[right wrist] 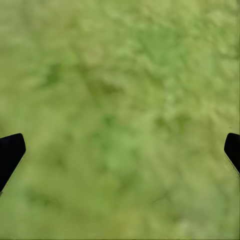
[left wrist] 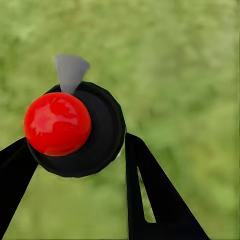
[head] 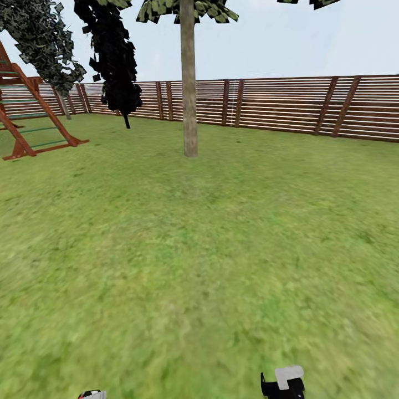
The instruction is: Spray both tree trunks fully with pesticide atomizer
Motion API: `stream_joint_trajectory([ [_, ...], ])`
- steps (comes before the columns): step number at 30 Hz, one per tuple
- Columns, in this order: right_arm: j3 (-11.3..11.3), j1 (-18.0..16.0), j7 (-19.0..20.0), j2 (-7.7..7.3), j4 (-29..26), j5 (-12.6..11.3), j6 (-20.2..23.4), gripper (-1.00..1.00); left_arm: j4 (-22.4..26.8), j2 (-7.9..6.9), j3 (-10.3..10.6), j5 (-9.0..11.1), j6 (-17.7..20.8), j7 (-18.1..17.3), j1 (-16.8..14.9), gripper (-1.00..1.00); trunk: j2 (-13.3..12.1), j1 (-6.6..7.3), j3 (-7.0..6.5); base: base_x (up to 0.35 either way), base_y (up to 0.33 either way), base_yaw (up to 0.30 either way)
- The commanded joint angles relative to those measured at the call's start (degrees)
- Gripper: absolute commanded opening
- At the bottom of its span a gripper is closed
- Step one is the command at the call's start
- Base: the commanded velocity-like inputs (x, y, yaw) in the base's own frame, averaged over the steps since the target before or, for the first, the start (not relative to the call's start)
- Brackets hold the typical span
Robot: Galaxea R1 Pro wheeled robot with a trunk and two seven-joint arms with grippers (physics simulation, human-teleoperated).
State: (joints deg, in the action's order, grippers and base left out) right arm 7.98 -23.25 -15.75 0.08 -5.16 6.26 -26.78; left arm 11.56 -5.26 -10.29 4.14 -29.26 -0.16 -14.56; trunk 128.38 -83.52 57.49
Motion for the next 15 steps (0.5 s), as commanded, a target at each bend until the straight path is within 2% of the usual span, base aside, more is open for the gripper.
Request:
stream_joint_trajectory([
  [1,0.2,0.0,-0.6,0.01,0.1,0.6,0.1,1.0,0.0,-0.01,0.2,0.4,-0.2,0.0,0.0,-1.0,0.0,-0.03,0.05,0.339,0.0,0.0],
  [15,0.2,0.0,-0.6,-0.17,0.1,0.6,0.0,1.0,0.0,-0.01,0.2,0.4,-0.2,0.0,0.0,-1.0,0.0,-0.03,0.05,0.339,0.0,0.0],
])
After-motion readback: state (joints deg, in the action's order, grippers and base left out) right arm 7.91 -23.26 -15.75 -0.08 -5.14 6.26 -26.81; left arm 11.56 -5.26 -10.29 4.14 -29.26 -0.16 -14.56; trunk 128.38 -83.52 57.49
